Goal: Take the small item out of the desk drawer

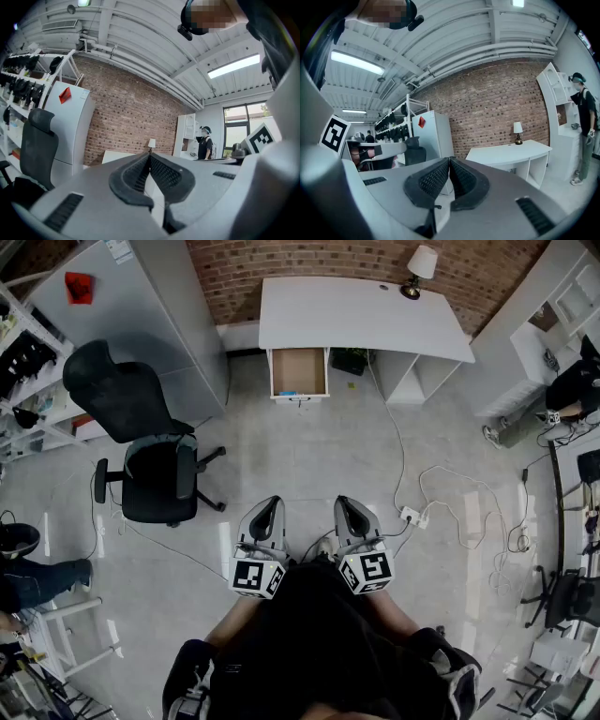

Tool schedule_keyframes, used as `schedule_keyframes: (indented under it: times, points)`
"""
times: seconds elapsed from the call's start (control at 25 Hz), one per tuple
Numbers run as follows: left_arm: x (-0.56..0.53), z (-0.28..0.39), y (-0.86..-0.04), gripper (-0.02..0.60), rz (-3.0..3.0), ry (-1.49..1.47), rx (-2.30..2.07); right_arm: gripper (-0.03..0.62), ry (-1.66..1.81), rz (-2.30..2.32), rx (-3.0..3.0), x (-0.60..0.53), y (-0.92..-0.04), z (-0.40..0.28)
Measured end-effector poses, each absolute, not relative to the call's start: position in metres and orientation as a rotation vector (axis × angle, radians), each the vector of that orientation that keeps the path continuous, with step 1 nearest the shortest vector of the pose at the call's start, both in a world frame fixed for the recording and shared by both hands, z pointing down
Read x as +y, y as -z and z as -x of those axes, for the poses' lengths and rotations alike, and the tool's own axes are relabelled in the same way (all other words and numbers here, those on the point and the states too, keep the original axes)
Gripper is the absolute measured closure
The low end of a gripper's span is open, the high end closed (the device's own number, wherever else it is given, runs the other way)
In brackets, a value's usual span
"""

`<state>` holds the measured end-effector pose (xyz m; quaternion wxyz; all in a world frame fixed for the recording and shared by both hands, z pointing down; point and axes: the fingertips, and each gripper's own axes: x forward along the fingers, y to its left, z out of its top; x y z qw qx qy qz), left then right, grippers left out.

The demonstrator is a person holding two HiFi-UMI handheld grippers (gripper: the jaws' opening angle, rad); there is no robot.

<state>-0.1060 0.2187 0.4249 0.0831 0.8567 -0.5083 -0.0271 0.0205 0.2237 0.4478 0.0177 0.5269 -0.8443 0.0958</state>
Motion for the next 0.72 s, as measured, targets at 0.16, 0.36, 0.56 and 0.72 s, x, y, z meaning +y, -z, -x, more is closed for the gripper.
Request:
schedule_keyframes:
  times: [0.16,0.36,0.56,0.72]
  points:
    - [0.218,0.105,-0.43,0.572,-2.547,0.08,-1.524,0.568,-0.307,-1.633,-2.623,0.223,-0.45,-0.022]
    - [0.218,0.103,-0.432,0.572,-2.544,0.082,-1.519,0.568,-0.311,-1.638,-2.624,0.223,-0.451,-0.023]
    - [0.218,0.098,-0.431,0.572,-2.553,0.08,-1.512,0.568,-0.312,-1.637,-2.628,0.224,-0.451,-0.027]
    - [0.22,0.089,-0.432,0.572,-2.551,0.074,-1.511,0.568,-0.344,-1.641,-2.646,0.225,-0.452,-0.036]
